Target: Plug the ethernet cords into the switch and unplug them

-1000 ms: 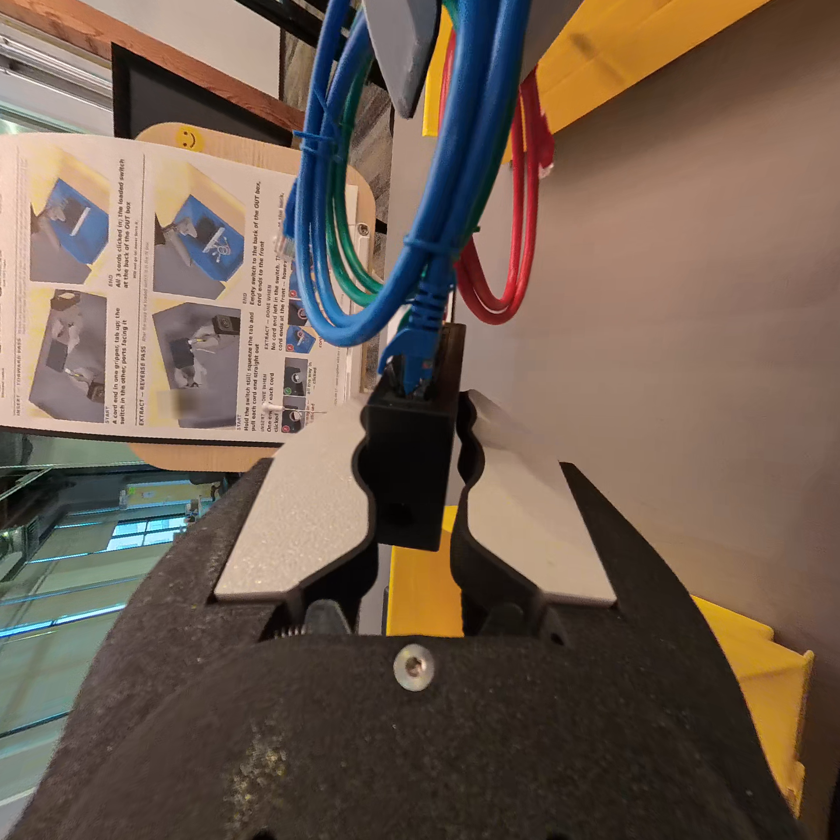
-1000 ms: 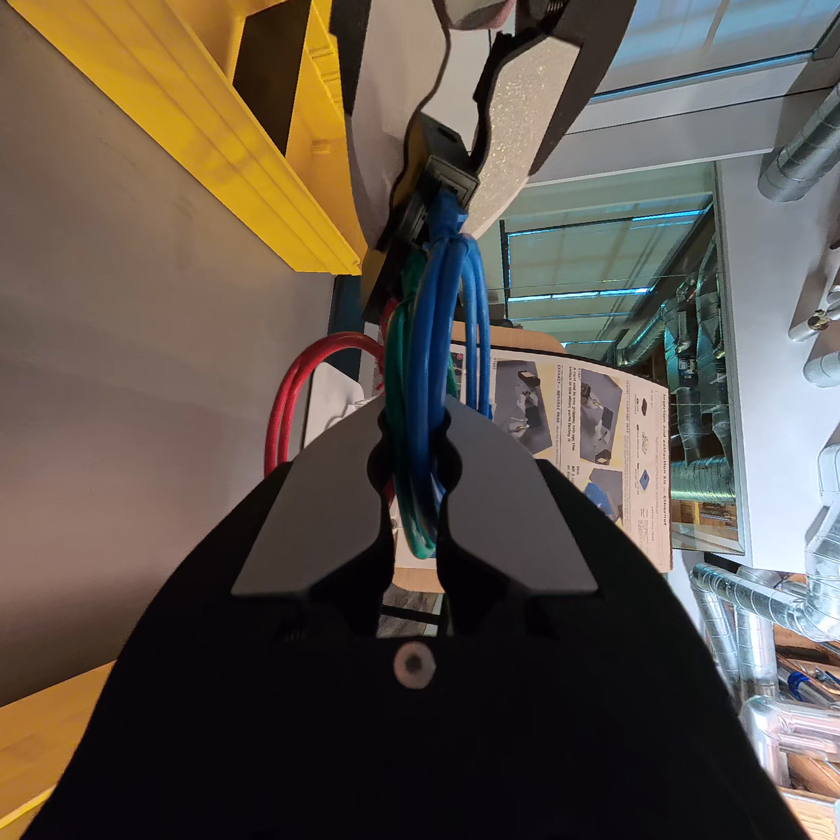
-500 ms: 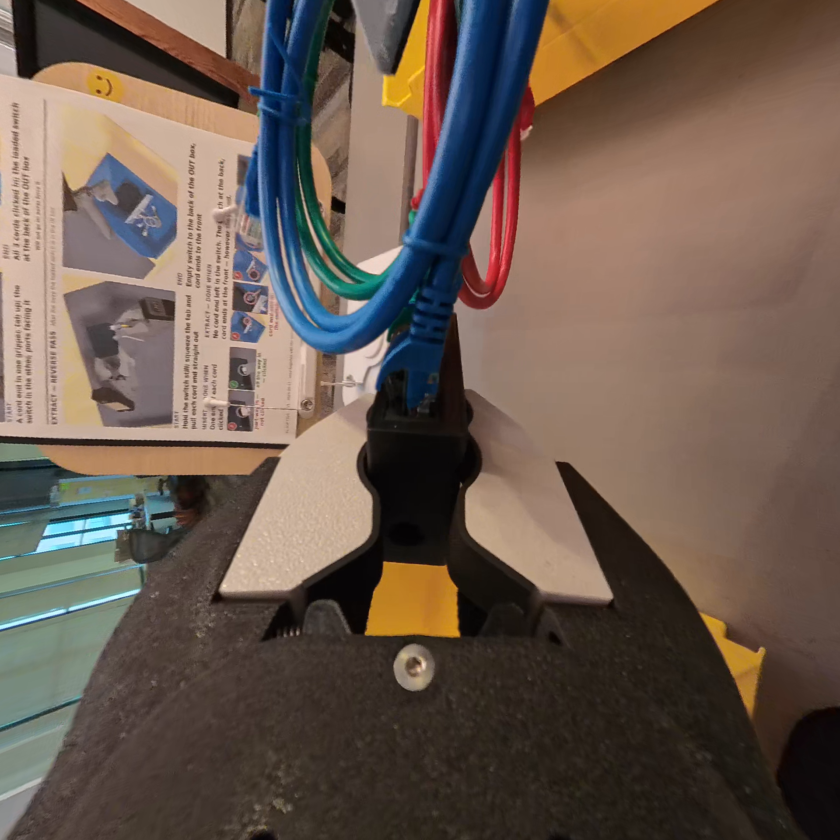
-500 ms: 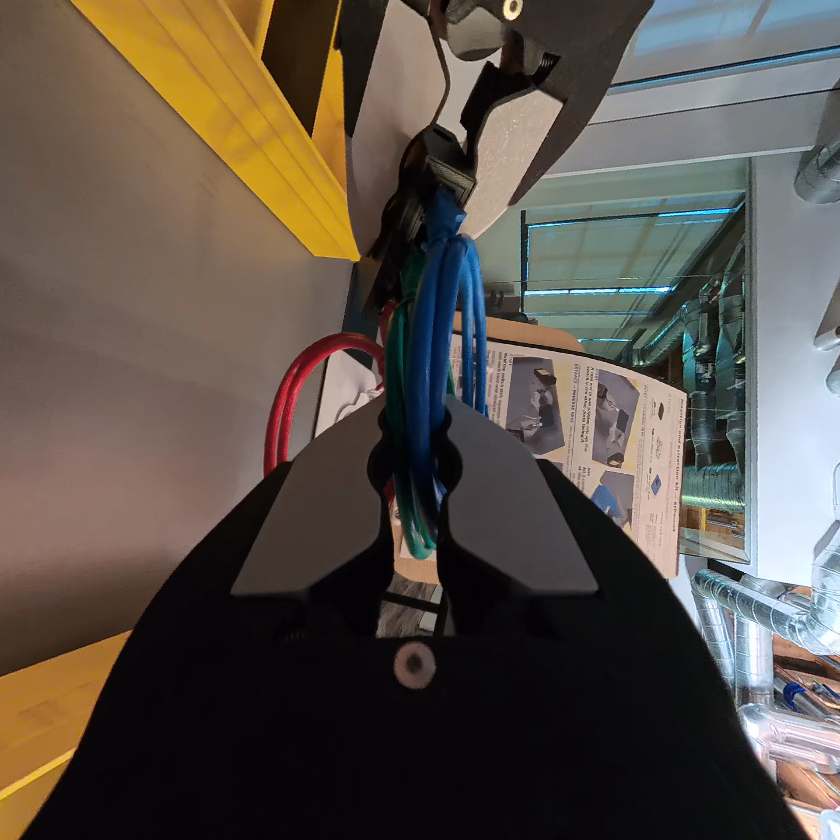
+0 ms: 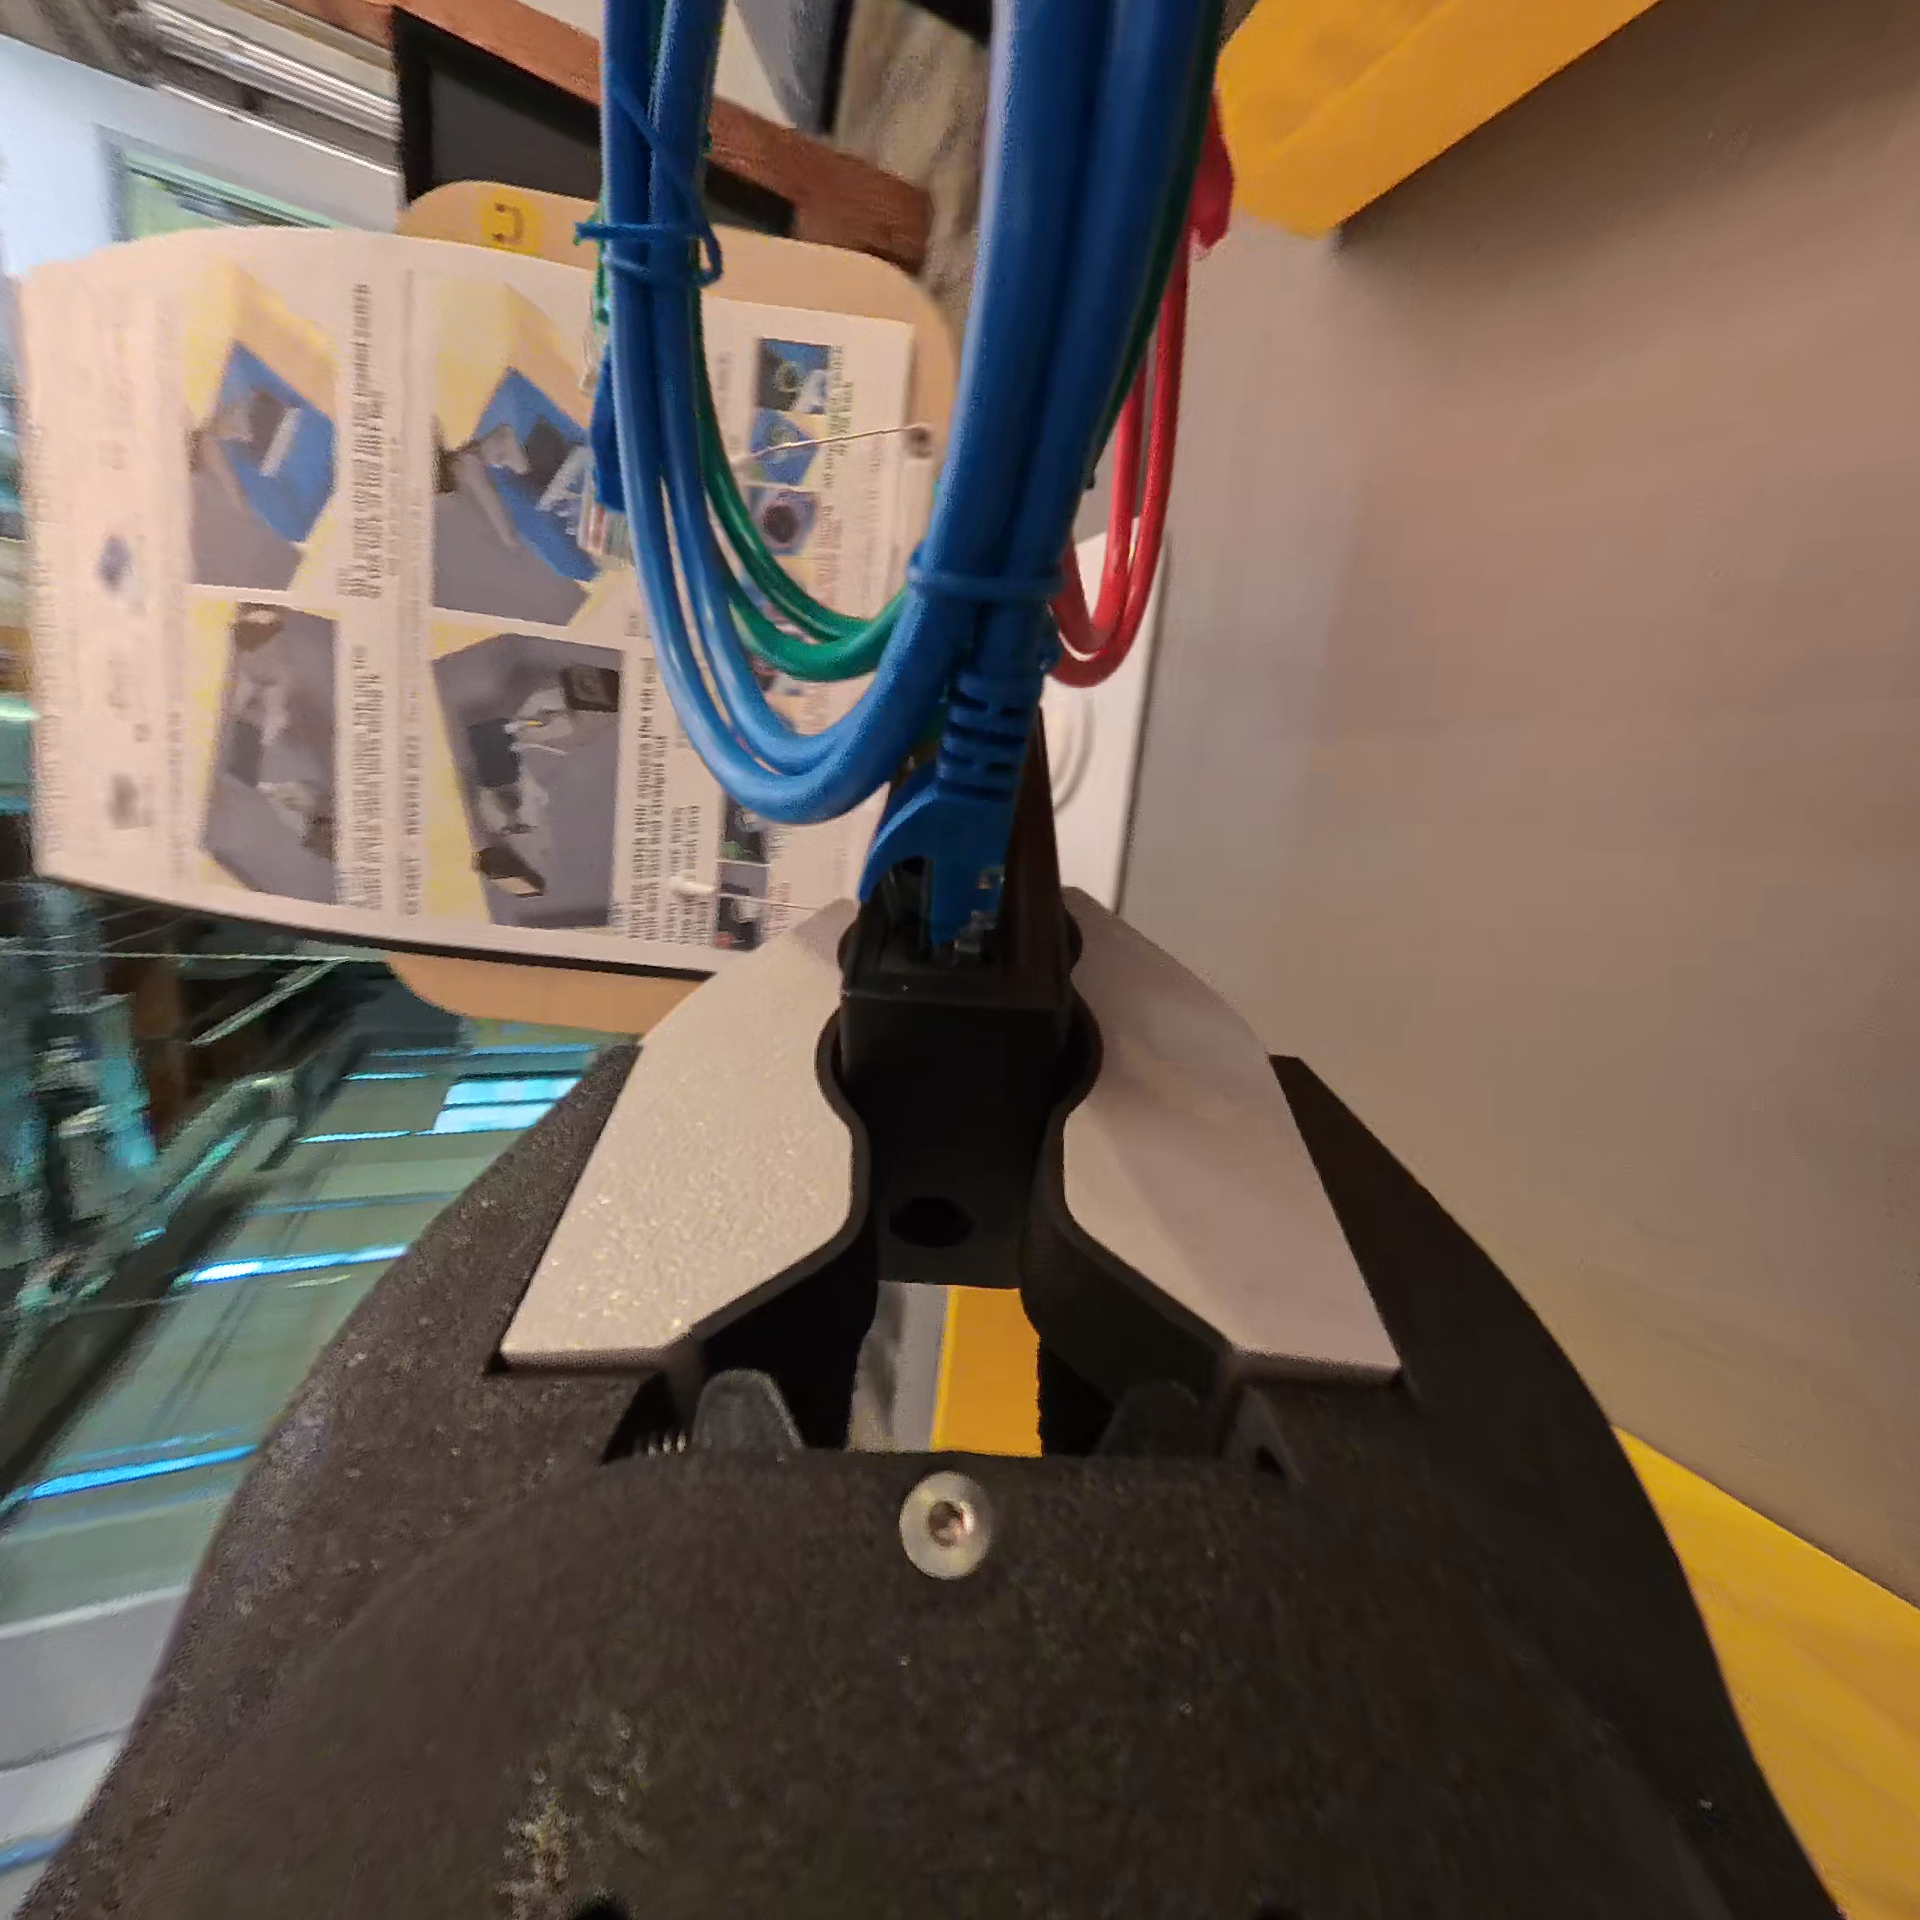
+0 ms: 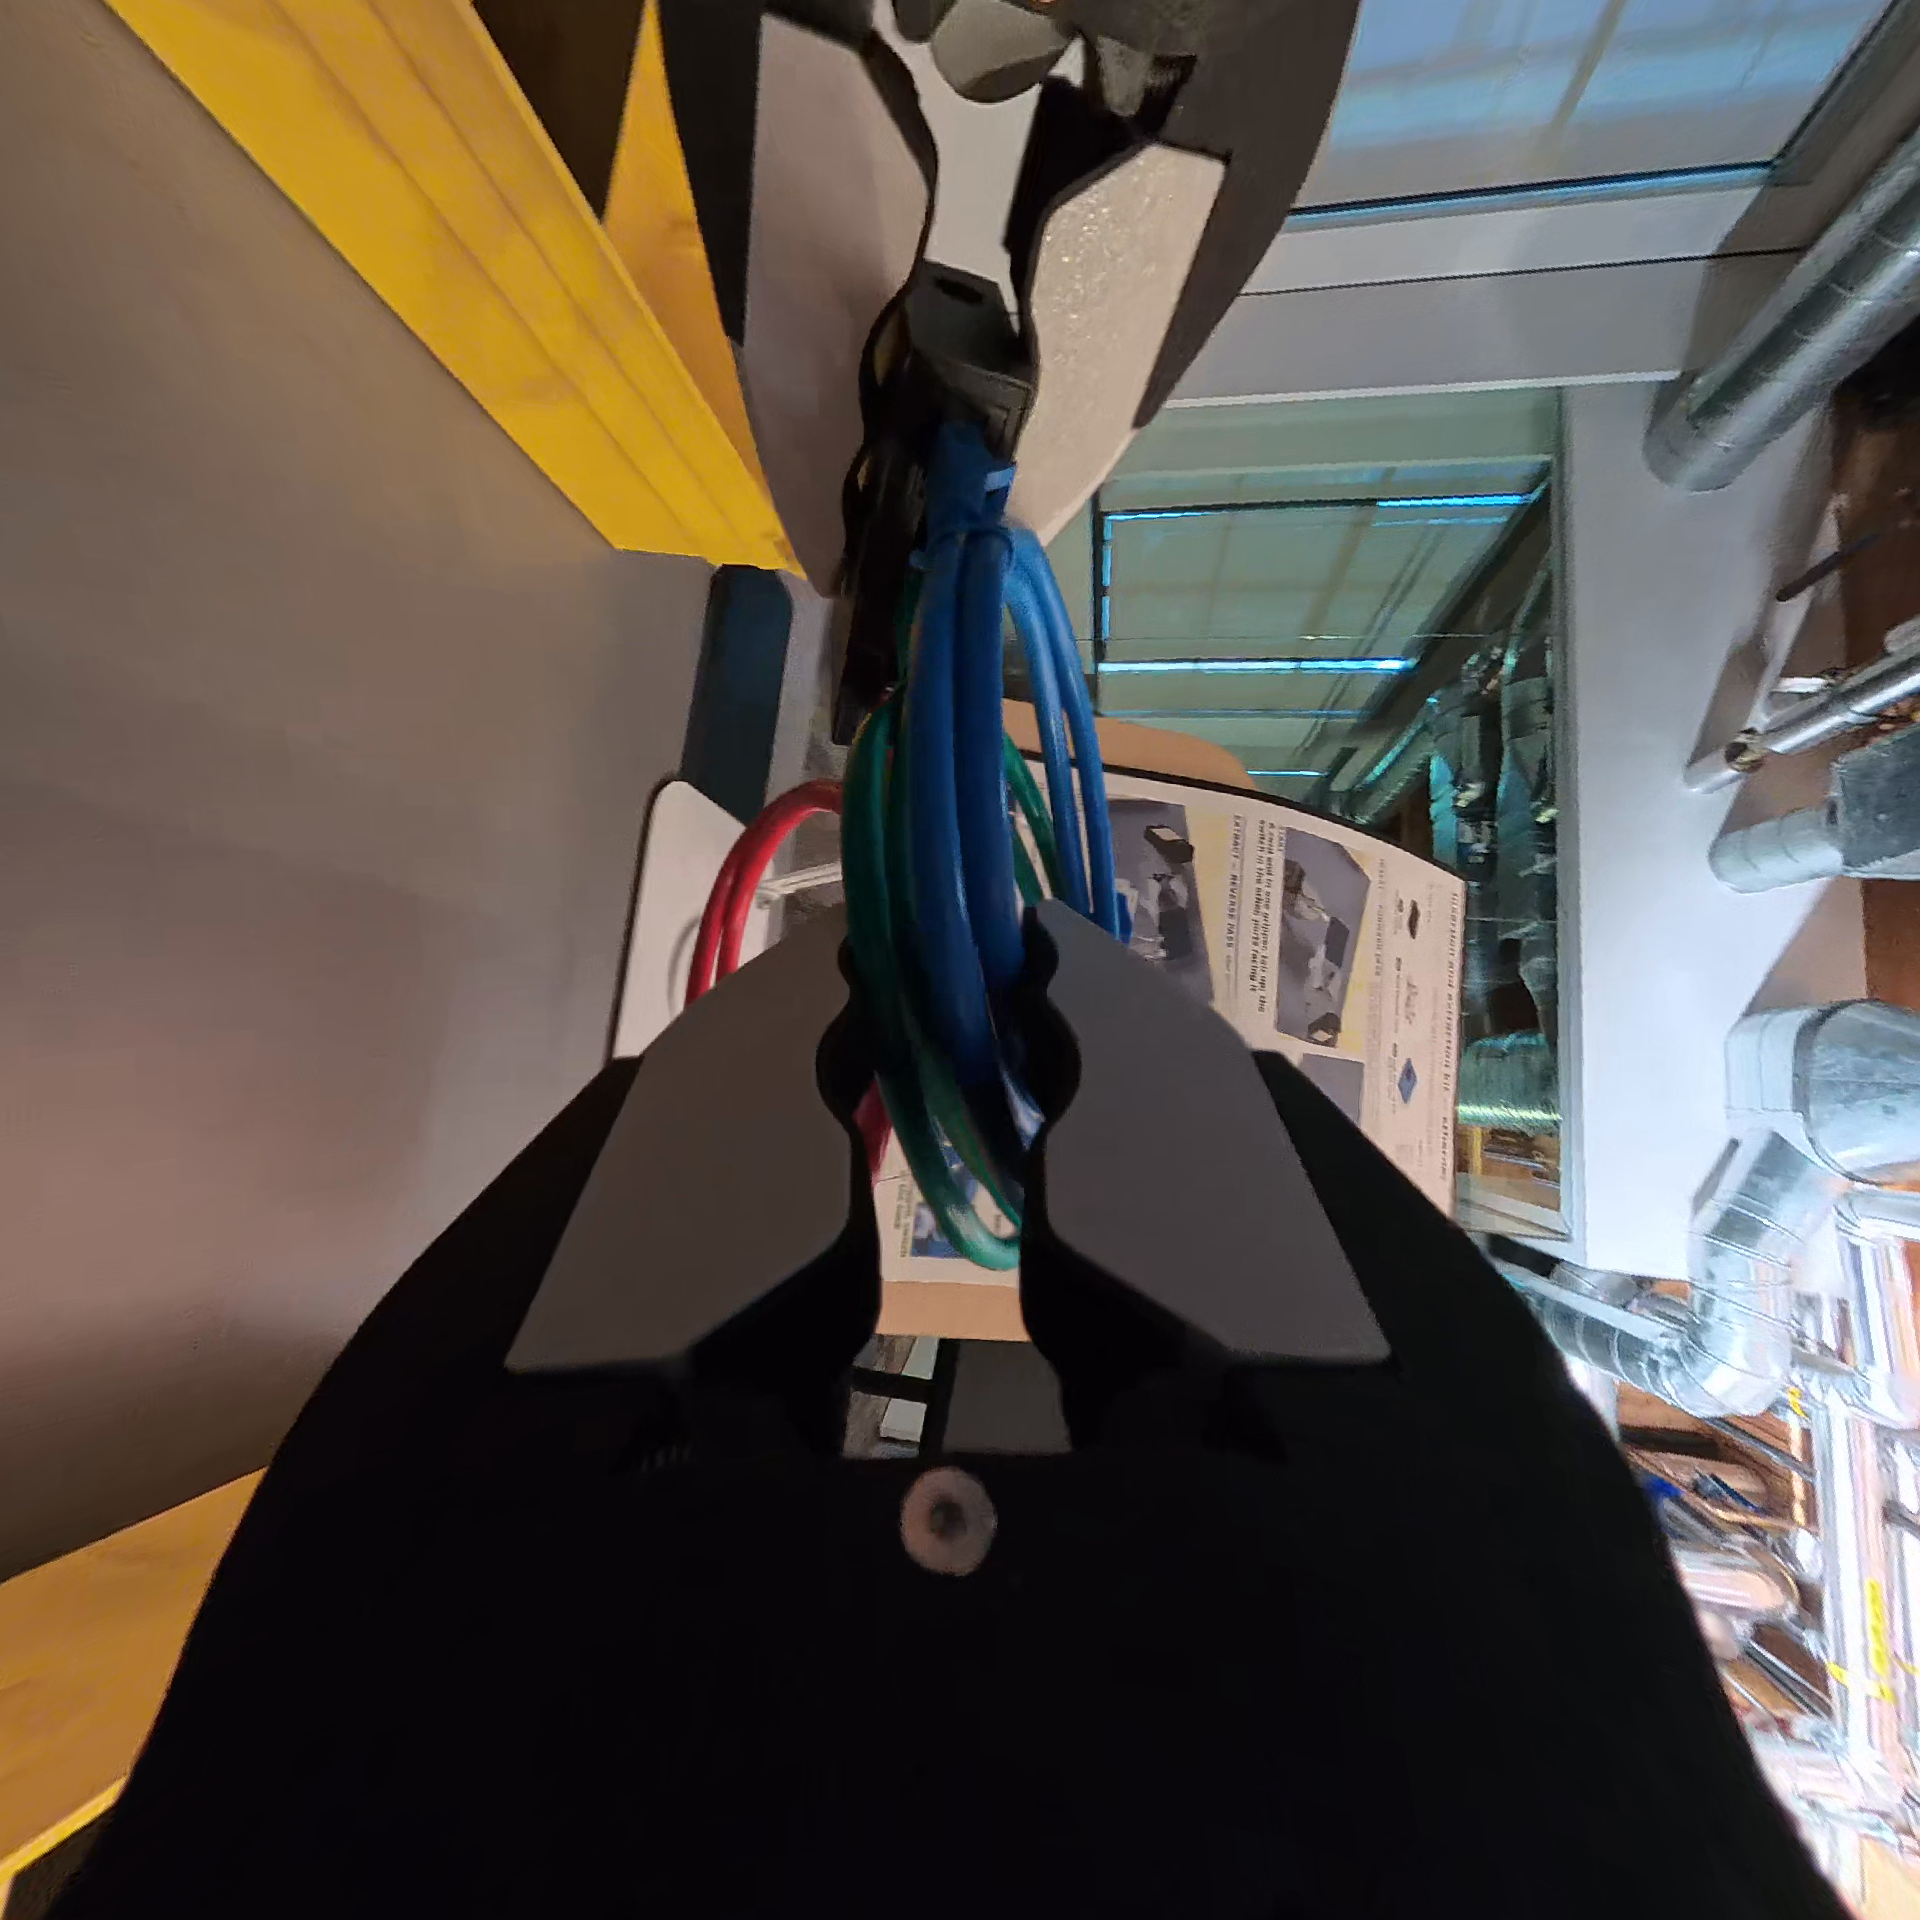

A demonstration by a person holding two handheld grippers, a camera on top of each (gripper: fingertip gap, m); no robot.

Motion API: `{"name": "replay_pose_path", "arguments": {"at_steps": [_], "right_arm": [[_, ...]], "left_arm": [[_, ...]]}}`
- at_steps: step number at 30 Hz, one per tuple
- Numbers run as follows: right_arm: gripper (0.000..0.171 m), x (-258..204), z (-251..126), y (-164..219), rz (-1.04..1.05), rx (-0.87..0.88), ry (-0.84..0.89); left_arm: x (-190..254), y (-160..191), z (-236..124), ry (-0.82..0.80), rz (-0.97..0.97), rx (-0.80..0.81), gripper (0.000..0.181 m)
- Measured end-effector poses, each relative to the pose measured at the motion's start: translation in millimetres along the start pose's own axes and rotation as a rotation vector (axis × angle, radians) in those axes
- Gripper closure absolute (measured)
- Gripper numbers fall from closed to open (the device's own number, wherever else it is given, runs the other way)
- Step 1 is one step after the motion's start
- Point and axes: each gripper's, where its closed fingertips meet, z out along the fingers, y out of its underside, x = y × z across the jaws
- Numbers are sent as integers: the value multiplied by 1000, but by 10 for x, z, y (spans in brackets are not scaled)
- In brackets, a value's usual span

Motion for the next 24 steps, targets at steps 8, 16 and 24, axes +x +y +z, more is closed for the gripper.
{"name": "replay_pose_path", "arguments": {"at_steps": [8, 16, 24], "right_arm": [[129, 307, -27, 158, 93, -19, 175], [129, 428, -231, 108, 225, 144, 185], [139, 240, -203, -330, 217, 302, 87]], "left_arm": [[-378, 5, 55, -226, -31, -25, 152], [-518, -25, 184, -285, -161, 11, 151], [-329, -34, 287, -245, -105, -16, 151]]}}
